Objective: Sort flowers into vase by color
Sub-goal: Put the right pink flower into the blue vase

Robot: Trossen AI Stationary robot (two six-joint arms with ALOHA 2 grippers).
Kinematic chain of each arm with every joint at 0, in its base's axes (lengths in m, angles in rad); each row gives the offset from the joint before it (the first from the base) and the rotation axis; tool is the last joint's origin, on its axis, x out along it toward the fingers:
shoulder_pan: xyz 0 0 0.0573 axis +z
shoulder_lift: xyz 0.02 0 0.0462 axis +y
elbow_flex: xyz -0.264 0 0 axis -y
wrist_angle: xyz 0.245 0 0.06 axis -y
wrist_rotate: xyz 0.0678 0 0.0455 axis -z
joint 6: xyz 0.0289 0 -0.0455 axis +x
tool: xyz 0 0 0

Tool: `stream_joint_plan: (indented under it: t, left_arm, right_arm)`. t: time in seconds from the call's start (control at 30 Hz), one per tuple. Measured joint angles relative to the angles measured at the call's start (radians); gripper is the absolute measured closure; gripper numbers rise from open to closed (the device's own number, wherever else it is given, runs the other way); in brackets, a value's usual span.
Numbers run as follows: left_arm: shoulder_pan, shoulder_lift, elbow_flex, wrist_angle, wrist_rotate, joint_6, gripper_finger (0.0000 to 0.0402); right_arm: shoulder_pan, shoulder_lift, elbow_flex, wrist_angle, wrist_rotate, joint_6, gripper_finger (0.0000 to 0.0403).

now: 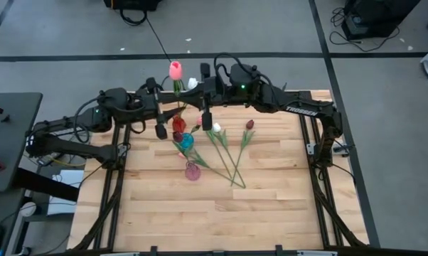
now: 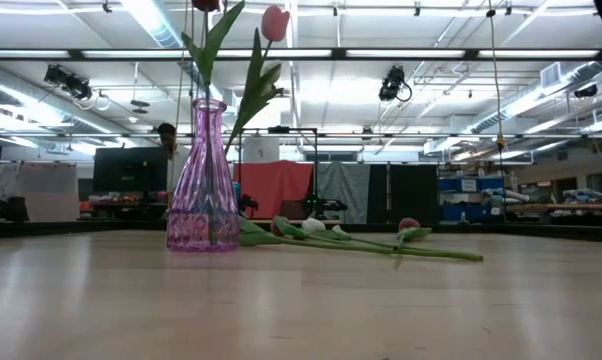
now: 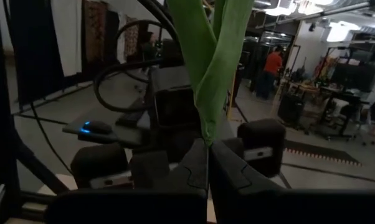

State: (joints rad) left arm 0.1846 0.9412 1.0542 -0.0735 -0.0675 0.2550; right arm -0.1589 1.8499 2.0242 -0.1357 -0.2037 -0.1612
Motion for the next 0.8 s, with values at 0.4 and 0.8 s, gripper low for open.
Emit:
stream_joint_plan:
  t: [0.4,0.8]
  left_arm:
    - [0.001,-0.003,-0.003,-0.012,0.019,0.03,0.039]
    - [0.083,-0.174,-0.013,-0.07,0.158,0.003,0.0394]
  right_arm:
    - [0.002,-0.002,0.0,-0.057,0.027,0.008,0.0386]
    - [-0.004,-0.028,0.0,-0.142,0.02,0.09,0.026]
